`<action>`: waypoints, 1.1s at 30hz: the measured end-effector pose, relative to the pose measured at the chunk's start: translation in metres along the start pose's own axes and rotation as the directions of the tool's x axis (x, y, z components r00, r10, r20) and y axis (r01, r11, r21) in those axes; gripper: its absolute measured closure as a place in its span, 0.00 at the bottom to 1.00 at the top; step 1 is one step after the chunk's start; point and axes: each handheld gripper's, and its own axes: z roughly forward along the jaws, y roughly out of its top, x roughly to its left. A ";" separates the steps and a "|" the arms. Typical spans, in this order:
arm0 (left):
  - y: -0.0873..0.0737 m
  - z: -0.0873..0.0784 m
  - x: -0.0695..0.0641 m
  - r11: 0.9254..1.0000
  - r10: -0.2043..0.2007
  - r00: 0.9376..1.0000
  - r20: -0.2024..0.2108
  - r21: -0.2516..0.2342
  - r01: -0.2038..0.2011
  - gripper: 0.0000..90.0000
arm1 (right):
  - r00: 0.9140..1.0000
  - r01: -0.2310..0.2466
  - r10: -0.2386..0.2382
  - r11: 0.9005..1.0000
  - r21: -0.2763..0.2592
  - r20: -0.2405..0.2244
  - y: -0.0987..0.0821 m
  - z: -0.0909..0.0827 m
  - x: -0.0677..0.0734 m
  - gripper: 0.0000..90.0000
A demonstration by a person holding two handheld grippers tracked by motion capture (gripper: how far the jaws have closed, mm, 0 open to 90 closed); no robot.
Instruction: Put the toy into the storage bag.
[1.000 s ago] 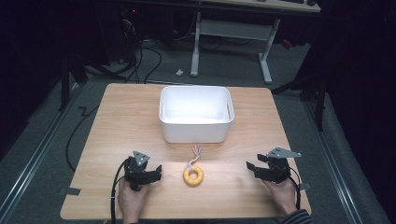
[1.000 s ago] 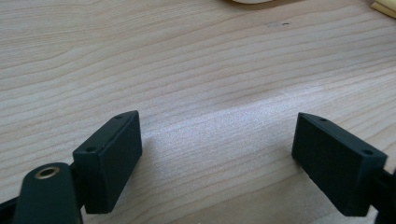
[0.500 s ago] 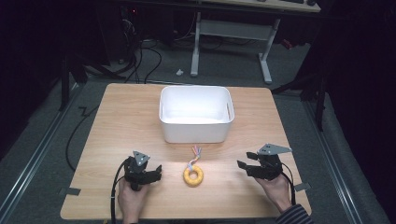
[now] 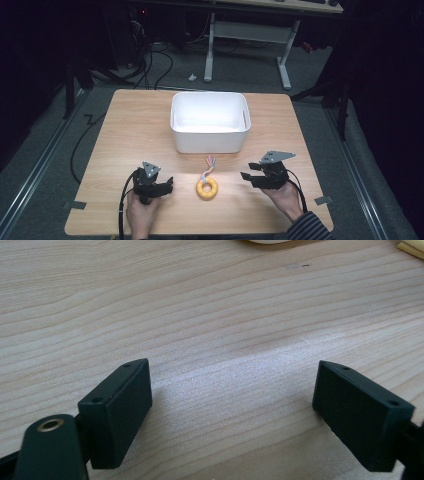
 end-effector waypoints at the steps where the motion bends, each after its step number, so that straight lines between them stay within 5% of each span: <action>1: 0.000 0.000 0.000 1.000 0.000 1.000 0.000 0.000 0.000 0.18 | 1.000 0.007 -0.007 1.000 0.005 -0.005 0.002 0.002 0.002 0.55; 11: 0.000 0.000 0.000 1.000 0.001 1.000 0.000 0.000 -0.001 0.18 | 0.996 0.046 -0.043 0.998 0.046 -0.081 0.018 0.028 0.021 0.57; 33: 0.000 0.000 0.000 1.000 0.002 1.000 0.002 0.001 -0.002 0.18 | 0.984 0.098 -0.078 0.988 0.122 -0.161 0.033 0.074 0.048 0.59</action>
